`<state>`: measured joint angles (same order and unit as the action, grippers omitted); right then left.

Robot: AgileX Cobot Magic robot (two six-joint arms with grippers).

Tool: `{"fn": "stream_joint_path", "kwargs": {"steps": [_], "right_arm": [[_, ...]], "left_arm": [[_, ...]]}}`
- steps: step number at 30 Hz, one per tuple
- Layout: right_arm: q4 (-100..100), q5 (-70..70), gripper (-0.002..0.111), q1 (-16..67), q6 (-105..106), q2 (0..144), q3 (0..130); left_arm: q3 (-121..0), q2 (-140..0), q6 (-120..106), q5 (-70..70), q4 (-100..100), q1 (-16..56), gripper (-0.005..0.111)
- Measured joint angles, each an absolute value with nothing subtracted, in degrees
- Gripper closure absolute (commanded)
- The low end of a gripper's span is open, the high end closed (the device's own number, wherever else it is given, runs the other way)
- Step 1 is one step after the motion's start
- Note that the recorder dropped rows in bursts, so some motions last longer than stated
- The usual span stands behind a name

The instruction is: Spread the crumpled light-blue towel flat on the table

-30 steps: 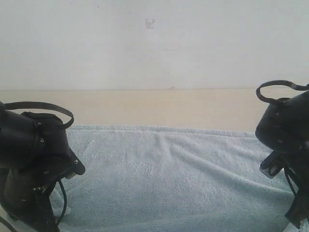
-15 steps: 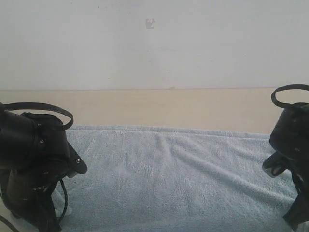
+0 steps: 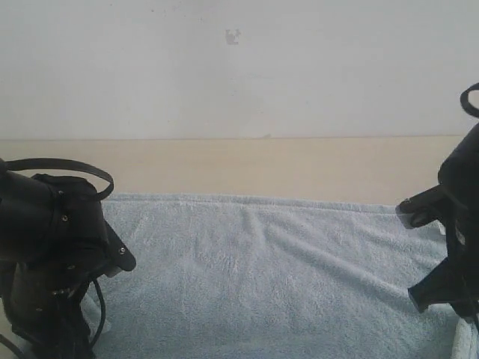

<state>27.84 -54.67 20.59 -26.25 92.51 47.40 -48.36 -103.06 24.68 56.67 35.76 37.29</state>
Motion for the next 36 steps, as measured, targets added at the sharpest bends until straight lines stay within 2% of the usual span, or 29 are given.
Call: {"fn": "stream_joint_path", "kwargs": {"steps": [12,21,23,28,31,36], "right_arm": [[13.4,-47.2,0.053,20.6,-11.7,87.7,47.4],[13.7,-41.1,0.054,20.6,-7.7,87.7,47.4],[14.0,-40.9,0.062,20.6,-6.8,87.7,47.4],[14.0,-40.4,0.109,20.6,-6.4,87.7,47.4],[14.3,-40.5,0.108,20.6,-6.3,87.7,47.4],[20.0,-42.2,0.108,20.3,-8.3,87.7,46.7]], "left_arm": [[-53.0,-101.0,23.6,55.4,32.9,37.3,0.031],[-53.1,-98.1,-8.6,47.0,-1.1,37.3,0.032],[-53.1,-98.1,-11.8,46.8,-2.8,37.3,0.041],[-53.1,-98.1,-13.1,46.4,-3.0,37.3,0.082],[-53.1,-98.1,-11.9,46.3,-0.8,37.3,0.097],[-53.1,-98.1,-1.9,48.0,12.2,37.3,0.098]]}}
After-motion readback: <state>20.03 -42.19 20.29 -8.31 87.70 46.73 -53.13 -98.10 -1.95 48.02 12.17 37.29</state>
